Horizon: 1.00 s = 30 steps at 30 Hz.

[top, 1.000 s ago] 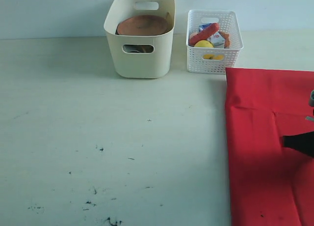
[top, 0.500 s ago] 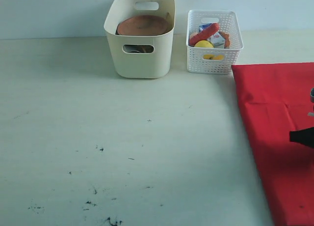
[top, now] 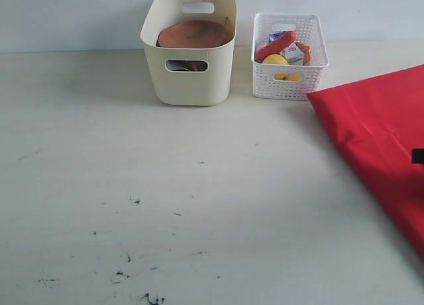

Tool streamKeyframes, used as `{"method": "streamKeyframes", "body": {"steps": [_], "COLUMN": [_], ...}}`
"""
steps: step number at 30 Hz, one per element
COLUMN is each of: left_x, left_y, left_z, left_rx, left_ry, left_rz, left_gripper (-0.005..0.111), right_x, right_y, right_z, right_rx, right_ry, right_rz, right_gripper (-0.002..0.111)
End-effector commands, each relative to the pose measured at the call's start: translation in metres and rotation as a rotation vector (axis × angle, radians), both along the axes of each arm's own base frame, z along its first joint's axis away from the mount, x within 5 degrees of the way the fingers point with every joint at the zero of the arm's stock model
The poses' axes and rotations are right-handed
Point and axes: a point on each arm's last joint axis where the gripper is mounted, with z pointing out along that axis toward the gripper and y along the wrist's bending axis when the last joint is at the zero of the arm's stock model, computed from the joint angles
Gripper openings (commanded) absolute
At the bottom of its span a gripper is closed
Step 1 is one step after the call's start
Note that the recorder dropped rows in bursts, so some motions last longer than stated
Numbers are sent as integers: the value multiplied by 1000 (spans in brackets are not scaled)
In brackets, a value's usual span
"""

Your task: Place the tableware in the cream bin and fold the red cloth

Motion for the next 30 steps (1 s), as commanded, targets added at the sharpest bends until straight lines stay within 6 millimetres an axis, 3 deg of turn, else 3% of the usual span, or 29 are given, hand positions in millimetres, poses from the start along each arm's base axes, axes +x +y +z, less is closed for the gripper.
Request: {"method": "streamKeyframes", "body": {"steps": [1, 5, 10, 17, 21, 25, 30], "left_x": [0, 0, 0, 0, 0, 0, 0], "left_y": [-1, -1, -1, -1, -1, -1, -1], "left_z": [-1, -1, -1, -1, -1, -1, -1], "left_rx": [-8, -8, -8, -8, -8, -8, -8], "left_ry": [-6, -6, -6, -6, -6, -6, -6], "left_rz": [-7, -7, -7, -7, -7, -7, -7], "left_gripper": [1, 1, 1, 1, 1, 1, 1], "right_x": [-22, -20, 2, 33, 49, 65, 79], "right_y": [-19, -21, -14, -18, -9, 6, 15], "right_z": [-15, -15, -9, 35, 46, 41, 14], "right_rx": [84, 117, 211, 201, 293, 321, 327], "right_ry": [86, 92, 23, -160, -221, -202, -137], "right_rz": [-128, -77, 17, 58, 137, 281, 304], "right_gripper": [0, 0, 0, 0, 0, 0, 0]}}
